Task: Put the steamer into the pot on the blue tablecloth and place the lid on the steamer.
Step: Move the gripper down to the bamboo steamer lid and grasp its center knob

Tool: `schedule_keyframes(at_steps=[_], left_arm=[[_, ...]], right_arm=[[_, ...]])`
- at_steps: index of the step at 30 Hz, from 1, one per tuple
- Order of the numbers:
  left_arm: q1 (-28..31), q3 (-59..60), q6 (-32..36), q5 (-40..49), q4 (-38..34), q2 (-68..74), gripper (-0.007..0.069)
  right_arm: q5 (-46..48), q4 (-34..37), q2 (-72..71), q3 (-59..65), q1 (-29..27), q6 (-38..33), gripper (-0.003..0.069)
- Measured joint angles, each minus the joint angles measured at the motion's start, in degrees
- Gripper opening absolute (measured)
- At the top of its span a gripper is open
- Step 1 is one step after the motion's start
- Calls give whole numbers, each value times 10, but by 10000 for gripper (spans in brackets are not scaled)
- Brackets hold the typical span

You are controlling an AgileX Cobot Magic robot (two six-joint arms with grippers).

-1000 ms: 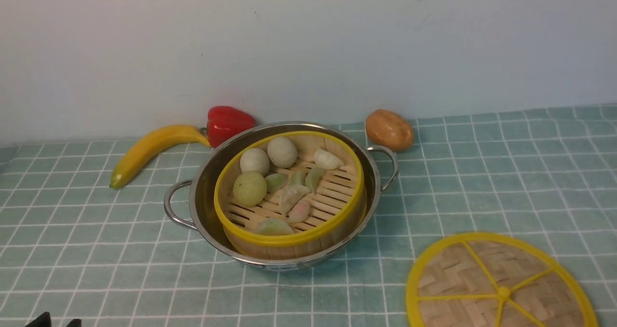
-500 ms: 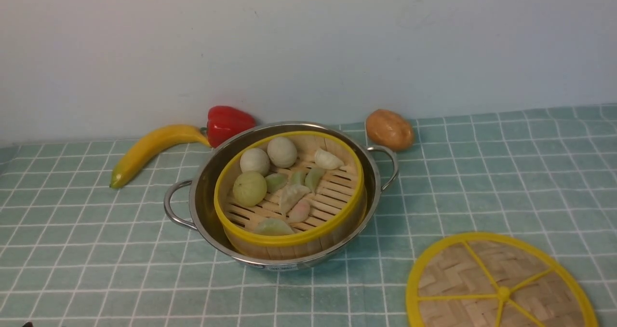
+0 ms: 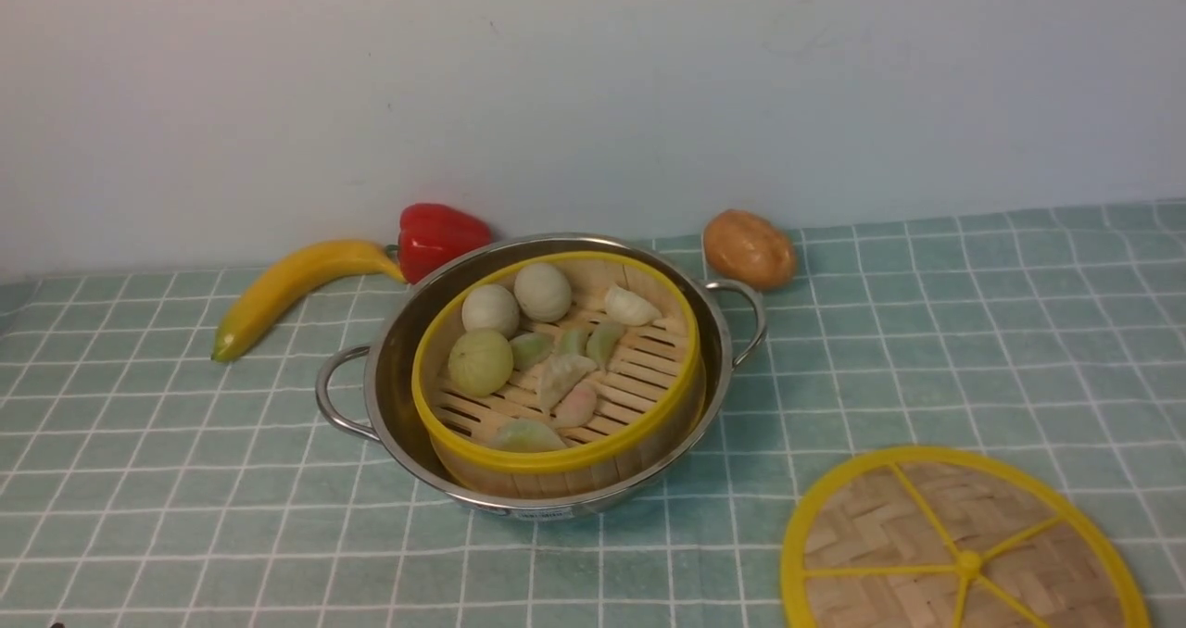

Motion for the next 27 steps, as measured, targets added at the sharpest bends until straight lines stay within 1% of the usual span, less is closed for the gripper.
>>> schedule_keyframes(at_steps=[22,25,27], left_arm=[[0,0,0,0,-1,0,243],[0,0,0,0,-1,0,243],[0,0,0,0,-1,0,243]], right_arm=[[-2,0,0,0,0,0,243],[-35,19,0,-1,0,17,243],[-39,42,0,-26,0,31,243]])
